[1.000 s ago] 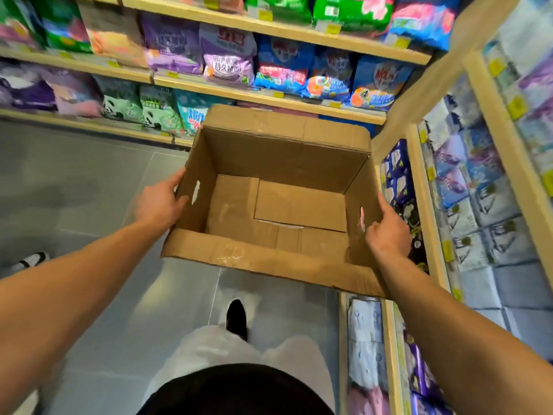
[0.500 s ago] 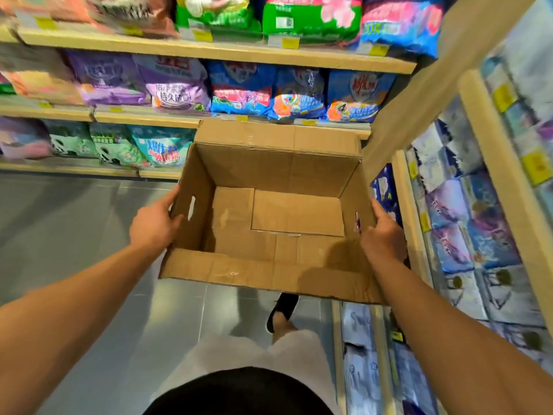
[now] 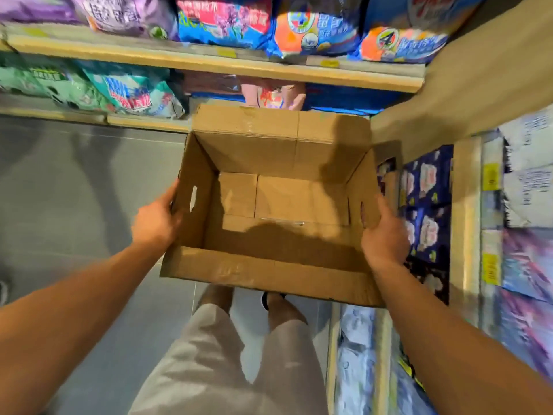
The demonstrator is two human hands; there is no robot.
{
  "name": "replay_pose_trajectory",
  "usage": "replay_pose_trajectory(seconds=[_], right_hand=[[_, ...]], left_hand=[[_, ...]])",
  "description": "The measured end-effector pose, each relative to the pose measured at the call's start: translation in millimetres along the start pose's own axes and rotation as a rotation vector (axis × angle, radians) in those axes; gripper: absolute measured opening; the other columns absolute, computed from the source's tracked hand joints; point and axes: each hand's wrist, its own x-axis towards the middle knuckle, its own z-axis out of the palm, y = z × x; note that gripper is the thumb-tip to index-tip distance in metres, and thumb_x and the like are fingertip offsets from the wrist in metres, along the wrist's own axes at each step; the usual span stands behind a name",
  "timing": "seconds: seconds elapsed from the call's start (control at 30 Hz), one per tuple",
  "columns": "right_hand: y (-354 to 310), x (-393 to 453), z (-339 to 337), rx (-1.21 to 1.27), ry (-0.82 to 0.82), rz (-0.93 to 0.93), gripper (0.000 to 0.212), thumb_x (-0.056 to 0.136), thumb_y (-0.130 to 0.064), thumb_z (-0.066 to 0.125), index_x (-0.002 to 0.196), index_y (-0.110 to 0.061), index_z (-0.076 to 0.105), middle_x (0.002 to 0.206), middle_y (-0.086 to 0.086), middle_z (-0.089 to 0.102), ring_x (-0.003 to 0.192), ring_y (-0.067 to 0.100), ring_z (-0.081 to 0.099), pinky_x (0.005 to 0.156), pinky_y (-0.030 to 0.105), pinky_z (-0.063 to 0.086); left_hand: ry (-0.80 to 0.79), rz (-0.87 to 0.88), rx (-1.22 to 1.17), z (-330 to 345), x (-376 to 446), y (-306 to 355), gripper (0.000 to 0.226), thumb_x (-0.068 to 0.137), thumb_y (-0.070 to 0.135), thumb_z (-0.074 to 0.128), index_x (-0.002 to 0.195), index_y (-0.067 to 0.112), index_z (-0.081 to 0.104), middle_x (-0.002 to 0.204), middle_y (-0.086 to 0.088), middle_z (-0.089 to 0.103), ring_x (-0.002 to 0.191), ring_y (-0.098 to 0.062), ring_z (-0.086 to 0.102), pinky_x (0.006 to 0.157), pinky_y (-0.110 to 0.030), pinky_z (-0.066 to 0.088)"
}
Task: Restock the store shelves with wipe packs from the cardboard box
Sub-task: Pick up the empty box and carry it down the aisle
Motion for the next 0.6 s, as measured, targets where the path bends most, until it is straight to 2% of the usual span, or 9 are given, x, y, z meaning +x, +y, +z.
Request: replay_pose_trajectory(seconds=[0.1, 0.2, 0.3, 0.47, 0.53, 0.6], right_hand=[[13, 33, 62, 0.007, -0.022, 0.034, 0.078, 0.087, -0.006, 0.052, 0.148, -0.047, 0.025, 0.129, 0.011, 0.056, 0.109, 0.033, 0.058, 0.084, 0.039, 0.051], [25, 67, 116, -0.005, -0.054, 0.087, 0.073, 0.087, -0.005, 0.049, 0.146, -0.044, 0.031, 0.146, 0.005, 0.044, 0.124, 0.034, 0.05, 0.095, 0.043, 0.046], [41, 100, 167, -0.056, -0.084, 0.08, 0.07, 0.089, 0.0, 0.05, 0.147, -0.036, 0.037, 0.14, 0.01, 0.05, 0.121, 0.033, 0.049, 0.093, 0.039, 0.042], [63, 156, 253, -0.045, -0.126, 0.136, 0.071, 0.09, -0.005, 0.05, 0.146, -0.046, 0.033, 0.124, 0.014, 0.06, 0.1, 0.036, 0.058, 0.076, 0.036, 0.043], [65, 178, 281, -0.047, -0.122, 0.116, 0.072, 0.09, -0.004, 0.05, 0.146, -0.044, 0.032, 0.125, 0.017, 0.058, 0.102, 0.039, 0.057, 0.079, 0.042, 0.047], [68, 202, 306, -0.049, -0.092, 0.092, 0.071, 0.089, -0.002, 0.051, 0.148, -0.038, 0.033, 0.127, 0.019, 0.057, 0.111, 0.04, 0.055, 0.09, 0.049, 0.047]], left_hand=[[-0.058, -0.011, 0.021, 47, 41, -7, 0.06, 0.093, 0.025, 0.055, 0.145, 0.043, 0.03, 0.106, -0.018, 0.068, 0.091, -0.044, 0.062, 0.082, -0.048, 0.051], [-0.088, -0.041, -0.029, 97, 82, -19, 0.059, 0.091, 0.024, 0.059, 0.142, 0.042, 0.037, 0.098, -0.015, 0.07, 0.087, -0.038, 0.064, 0.077, -0.041, 0.05], [-0.132, -0.101, -0.051, 151, 116, -34, 0.062, 0.089, 0.023, 0.061, 0.141, 0.046, 0.037, 0.094, -0.014, 0.07, 0.082, -0.033, 0.064, 0.074, -0.037, 0.05], [-0.159, -0.118, -0.091, 233, 167, -46, 0.059, 0.089, 0.032, 0.055, 0.14, 0.051, 0.033, 0.1, -0.013, 0.07, 0.082, -0.035, 0.065, 0.078, -0.046, 0.056], [-0.153, -0.124, -0.049, 261, 191, -48, 0.057, 0.093, 0.03, 0.053, 0.141, 0.05, 0.031, 0.108, -0.014, 0.069, 0.088, -0.036, 0.065, 0.083, -0.047, 0.055], [-0.128, -0.116, -0.025, 290, 214, -50, 0.056, 0.095, 0.029, 0.052, 0.142, 0.049, 0.03, 0.112, -0.013, 0.068, 0.091, -0.037, 0.065, 0.086, -0.048, 0.054]])
